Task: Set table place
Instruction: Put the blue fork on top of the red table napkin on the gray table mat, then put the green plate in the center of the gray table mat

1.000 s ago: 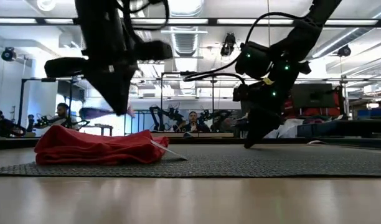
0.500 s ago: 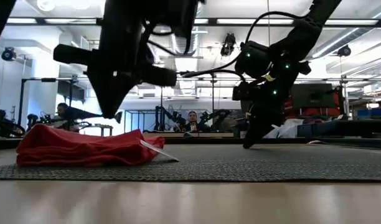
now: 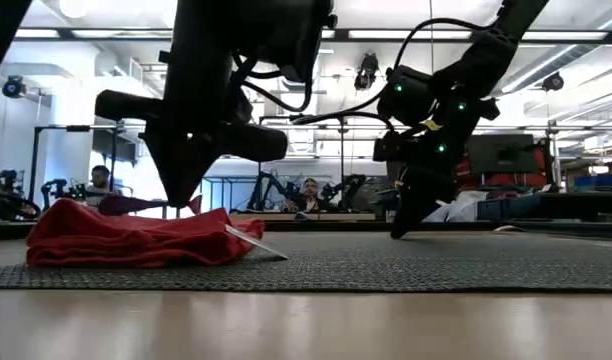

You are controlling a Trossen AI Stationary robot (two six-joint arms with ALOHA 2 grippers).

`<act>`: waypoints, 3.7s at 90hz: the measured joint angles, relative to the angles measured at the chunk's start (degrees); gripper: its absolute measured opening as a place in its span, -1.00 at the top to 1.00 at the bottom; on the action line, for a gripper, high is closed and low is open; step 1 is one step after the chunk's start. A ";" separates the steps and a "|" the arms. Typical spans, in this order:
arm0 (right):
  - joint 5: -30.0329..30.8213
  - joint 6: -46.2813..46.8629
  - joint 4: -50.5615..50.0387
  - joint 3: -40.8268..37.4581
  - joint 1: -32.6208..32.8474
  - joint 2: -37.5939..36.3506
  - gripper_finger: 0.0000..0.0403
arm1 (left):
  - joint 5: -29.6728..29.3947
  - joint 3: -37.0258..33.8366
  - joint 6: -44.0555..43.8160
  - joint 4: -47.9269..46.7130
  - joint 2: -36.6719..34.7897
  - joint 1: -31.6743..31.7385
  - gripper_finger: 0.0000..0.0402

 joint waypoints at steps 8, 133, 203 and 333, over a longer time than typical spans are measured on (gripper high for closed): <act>0.00 0.00 0.00 0.00 0.00 0.00 0.07 | -0.18 -0.02 0.02 0.06 0.00 0.00 0.84; -6.10 9.94 -8.88 0.09 0.85 -17.14 -0.28 | -12.70 -21.66 30.93 6.96 -17.78 -1.44 0.31; -7.26 28.81 18.51 0.09 7.93 -1.11 -0.38 | -9.53 -42.19 70.40 19.02 -47.31 14.12 -0.10; -6.99 6.36 7.99 6.91 4.08 -1.25 -0.38 | -10.74 -37.44 78.34 25.94 -32.53 32.28 0.12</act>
